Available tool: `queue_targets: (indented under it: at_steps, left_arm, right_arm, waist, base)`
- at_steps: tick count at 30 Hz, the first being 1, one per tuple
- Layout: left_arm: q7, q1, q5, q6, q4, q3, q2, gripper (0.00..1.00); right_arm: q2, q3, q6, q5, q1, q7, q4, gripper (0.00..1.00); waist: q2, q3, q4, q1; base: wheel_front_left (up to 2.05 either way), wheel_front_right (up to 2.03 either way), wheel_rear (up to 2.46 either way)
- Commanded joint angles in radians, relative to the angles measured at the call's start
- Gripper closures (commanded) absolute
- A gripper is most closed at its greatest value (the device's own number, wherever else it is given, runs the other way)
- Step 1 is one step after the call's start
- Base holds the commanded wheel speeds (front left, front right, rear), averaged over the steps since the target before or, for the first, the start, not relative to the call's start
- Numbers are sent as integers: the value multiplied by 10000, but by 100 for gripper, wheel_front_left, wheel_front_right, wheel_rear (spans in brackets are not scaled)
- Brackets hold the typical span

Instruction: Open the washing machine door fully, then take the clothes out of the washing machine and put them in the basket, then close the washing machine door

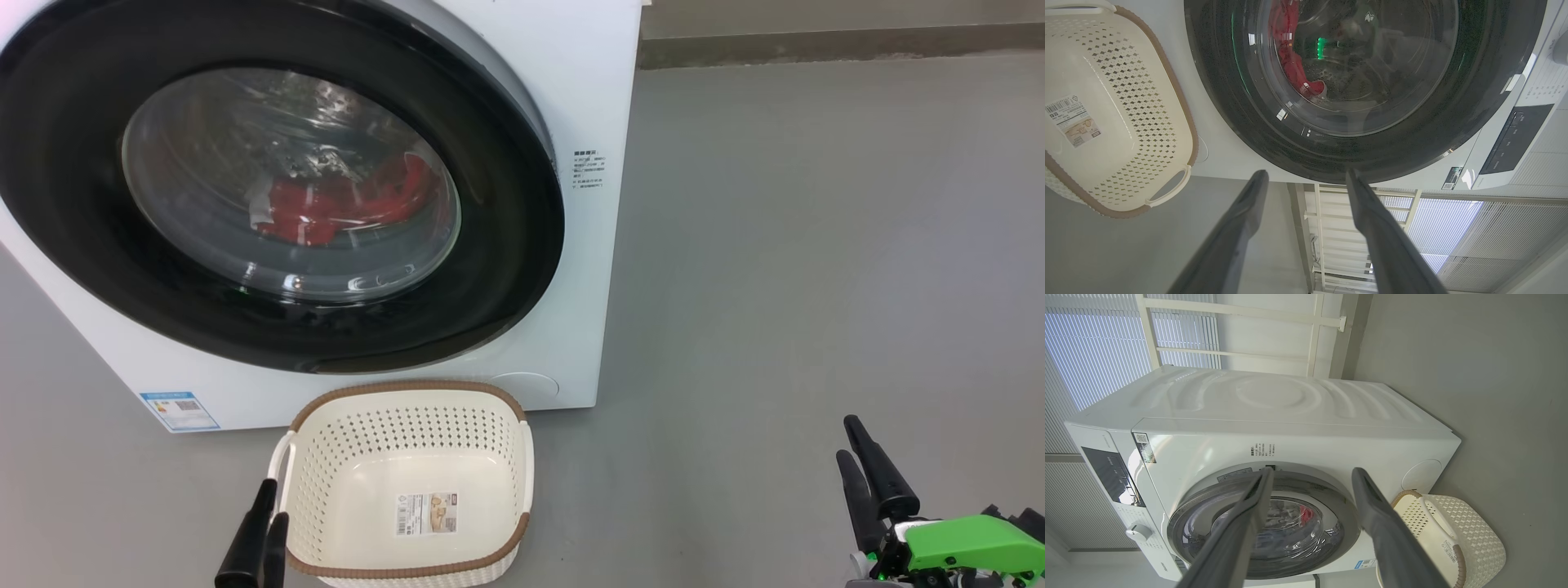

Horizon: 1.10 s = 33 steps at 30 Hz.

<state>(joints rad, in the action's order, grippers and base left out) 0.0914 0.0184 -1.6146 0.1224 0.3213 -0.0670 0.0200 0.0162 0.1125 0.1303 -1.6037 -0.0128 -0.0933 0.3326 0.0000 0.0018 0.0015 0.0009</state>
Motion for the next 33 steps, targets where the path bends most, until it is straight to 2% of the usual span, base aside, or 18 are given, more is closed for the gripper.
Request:
queue_targets:
  at_steps: [1, 9, 33]
  left_arm:
    - [-89, 165, 222, 8, -352, -26, 147, 0]
    - [-329, 100, 1177, 13, -536, -27, 175, 0]
    - [-1011, -144, 4908, -30, -1061, -37, 166, 0]
  right_arm:
    - [147, -82, 2, 133, -263, 91, -308, 0]
    - [334, -487, 2, 635, -275, 376, -327, 0]
    - [677, -1174, 3, 3201, -246, 1053, -369, 0]
  waist:
    - [0, 5, 3, 2]
    - [0, 36, 19, -8]
    - [0, 106, 32, -8]
  base:
    - [0, 0, 0]
    - [0, 0, 0]
    - [0, 0, 0]
